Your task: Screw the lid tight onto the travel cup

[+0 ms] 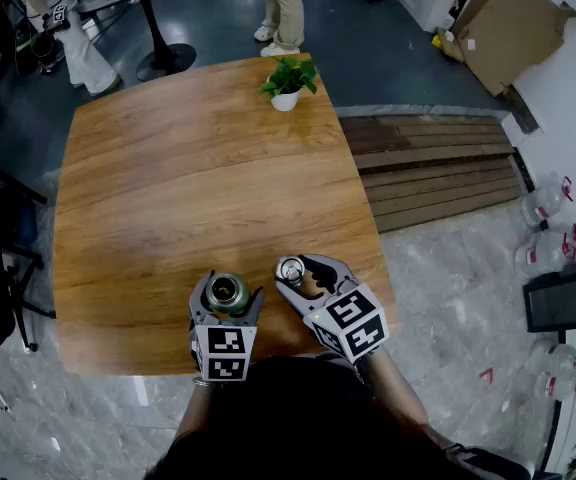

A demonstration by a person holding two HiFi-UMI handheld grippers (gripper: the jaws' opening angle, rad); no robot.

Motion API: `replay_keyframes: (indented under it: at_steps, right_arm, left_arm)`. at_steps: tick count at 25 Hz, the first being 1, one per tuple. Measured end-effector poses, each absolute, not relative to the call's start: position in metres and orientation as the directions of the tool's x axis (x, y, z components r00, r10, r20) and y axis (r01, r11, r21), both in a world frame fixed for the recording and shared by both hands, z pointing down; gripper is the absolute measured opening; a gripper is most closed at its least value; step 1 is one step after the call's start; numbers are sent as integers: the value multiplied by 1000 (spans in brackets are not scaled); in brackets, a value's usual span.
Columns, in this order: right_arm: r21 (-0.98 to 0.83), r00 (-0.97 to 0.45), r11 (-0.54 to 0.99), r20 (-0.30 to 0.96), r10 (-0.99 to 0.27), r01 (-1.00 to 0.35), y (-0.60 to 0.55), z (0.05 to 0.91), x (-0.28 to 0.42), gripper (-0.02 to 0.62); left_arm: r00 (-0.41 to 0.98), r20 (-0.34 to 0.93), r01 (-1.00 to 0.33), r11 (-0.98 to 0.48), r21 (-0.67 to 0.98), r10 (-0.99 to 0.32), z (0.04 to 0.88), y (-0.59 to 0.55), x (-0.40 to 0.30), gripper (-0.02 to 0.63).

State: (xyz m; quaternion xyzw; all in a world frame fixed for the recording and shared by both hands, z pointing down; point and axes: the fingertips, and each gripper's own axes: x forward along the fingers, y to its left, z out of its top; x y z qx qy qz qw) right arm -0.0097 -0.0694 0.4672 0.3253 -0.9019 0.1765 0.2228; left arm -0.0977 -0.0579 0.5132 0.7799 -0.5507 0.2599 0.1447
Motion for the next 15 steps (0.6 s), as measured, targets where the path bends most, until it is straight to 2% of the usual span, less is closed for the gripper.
replay_keyframes:
  at_steps: [11,15]
  right_arm:
    - [-182,-710,739,496,-500,-648,-63,457,-15,242]
    - [-255,-794,780,411,-447,-571,-54,439,-23,242]
  left_arm:
    - [272,596,-917,-392,-78,-755,527,-50,-94,400]
    - [285,594,-909,-409,-82,-752,525,-50,-88,400]
